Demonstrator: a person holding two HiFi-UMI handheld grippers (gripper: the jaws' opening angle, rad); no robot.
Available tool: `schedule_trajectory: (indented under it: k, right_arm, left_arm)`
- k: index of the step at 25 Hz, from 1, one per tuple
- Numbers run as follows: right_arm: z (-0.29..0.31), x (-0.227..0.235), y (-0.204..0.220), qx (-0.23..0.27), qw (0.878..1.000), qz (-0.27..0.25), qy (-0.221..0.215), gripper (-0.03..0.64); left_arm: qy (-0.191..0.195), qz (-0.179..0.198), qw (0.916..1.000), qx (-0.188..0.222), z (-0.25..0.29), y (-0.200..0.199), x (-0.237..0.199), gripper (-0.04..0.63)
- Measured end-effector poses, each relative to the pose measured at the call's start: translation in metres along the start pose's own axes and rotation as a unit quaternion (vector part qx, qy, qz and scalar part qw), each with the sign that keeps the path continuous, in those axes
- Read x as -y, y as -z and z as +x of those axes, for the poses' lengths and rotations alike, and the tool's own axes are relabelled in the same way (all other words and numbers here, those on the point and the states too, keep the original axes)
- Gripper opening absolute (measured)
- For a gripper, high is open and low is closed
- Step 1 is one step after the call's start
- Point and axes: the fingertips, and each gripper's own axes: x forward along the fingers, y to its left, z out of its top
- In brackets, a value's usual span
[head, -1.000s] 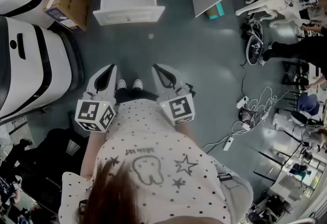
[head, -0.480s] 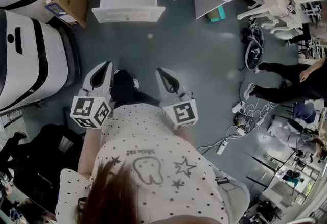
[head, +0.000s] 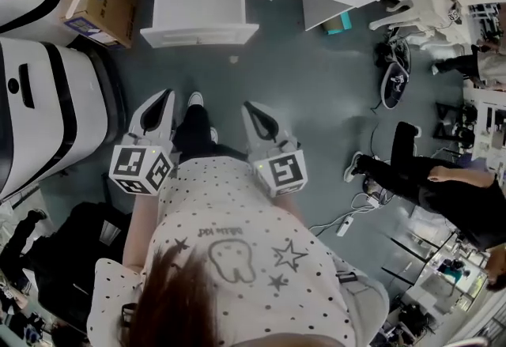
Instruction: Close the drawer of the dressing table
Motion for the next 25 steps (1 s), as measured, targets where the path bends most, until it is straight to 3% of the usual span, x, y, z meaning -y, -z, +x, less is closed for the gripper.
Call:
schedule_trajectory:
  k: [8, 14, 25]
  right_arm:
    - [0.054, 0.046, -0.046, 0.003, 0.998, -0.003, 0.055, 0.002]
    - [0.082, 0.067, -0.046, -0.009, 0.995, 0.013, 0.099, 0.002]
    - [0.111, 0.090, -0.063, -0.027, 0.996, 0.011, 0.083, 0.002]
  left_arm:
    - [0.027, 0.015, 0.9995, -0.005, 0.061, -0.060, -0.033, -0.005]
    - [0.041, 0.013, 0.9989, -0.020, 0.093, -0.069, -0.056, -0.005]
    - [0.005, -0.011, 0.9994, -0.033, 0.107, -0.074, -0.075, -0.005]
